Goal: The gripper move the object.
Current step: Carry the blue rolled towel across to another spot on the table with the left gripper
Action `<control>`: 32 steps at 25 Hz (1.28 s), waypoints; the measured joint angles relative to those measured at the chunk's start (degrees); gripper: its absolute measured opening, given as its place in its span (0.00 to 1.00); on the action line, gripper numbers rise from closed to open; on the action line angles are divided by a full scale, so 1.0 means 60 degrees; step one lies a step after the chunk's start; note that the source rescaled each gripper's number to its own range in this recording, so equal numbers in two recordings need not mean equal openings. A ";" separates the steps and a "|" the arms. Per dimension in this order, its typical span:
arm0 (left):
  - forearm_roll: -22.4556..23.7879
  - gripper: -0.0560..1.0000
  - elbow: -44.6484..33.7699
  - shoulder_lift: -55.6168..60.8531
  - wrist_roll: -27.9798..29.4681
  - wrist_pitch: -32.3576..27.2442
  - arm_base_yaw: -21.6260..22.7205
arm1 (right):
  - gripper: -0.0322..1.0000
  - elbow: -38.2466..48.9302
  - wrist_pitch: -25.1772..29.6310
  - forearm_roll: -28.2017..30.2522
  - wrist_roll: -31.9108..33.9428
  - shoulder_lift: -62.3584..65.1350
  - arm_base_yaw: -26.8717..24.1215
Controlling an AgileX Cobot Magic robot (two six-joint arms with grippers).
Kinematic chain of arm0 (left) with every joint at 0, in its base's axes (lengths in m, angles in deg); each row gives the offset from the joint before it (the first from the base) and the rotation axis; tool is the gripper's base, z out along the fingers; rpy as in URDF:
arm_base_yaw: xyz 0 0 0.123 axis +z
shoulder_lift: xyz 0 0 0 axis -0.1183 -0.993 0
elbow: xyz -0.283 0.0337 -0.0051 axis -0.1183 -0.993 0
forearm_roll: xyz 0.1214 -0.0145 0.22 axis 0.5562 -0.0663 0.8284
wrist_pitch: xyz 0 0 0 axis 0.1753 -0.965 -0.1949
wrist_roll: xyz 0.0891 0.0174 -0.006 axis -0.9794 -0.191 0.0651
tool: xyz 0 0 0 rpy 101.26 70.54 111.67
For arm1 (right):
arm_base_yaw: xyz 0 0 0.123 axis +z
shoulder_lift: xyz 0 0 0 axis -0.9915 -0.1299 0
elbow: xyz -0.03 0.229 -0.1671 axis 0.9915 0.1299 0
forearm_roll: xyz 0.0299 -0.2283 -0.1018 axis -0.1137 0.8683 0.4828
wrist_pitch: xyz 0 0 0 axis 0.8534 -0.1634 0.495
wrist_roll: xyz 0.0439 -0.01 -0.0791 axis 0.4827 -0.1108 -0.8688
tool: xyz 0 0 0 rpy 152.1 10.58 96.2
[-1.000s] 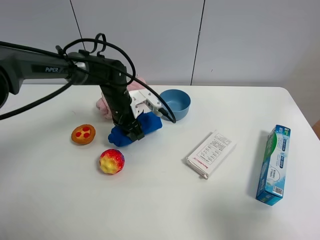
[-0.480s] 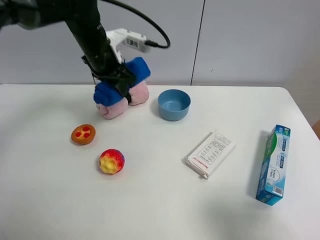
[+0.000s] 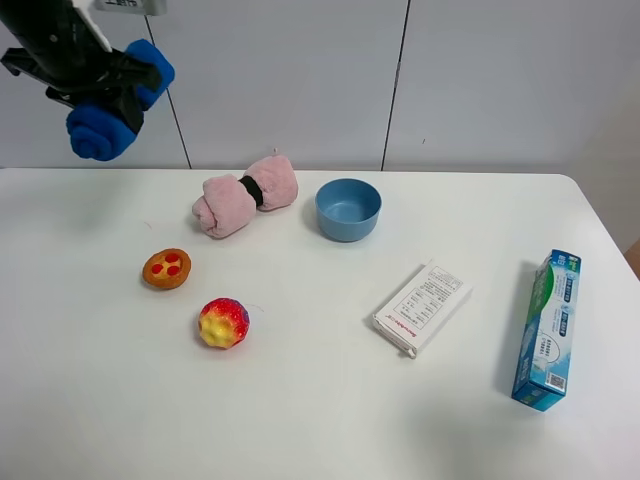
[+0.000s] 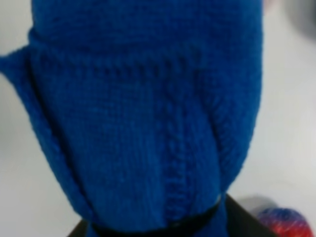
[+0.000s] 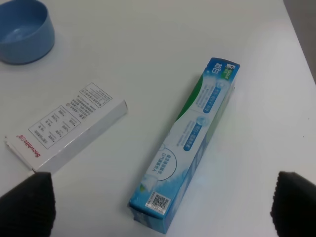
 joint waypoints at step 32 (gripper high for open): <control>-0.0432 0.06 -0.8674 0.2653 -0.0529 0.3153 0.2670 | 1.00 0.0000 0.0000 0.0000 0.0000 0.0000 0.0000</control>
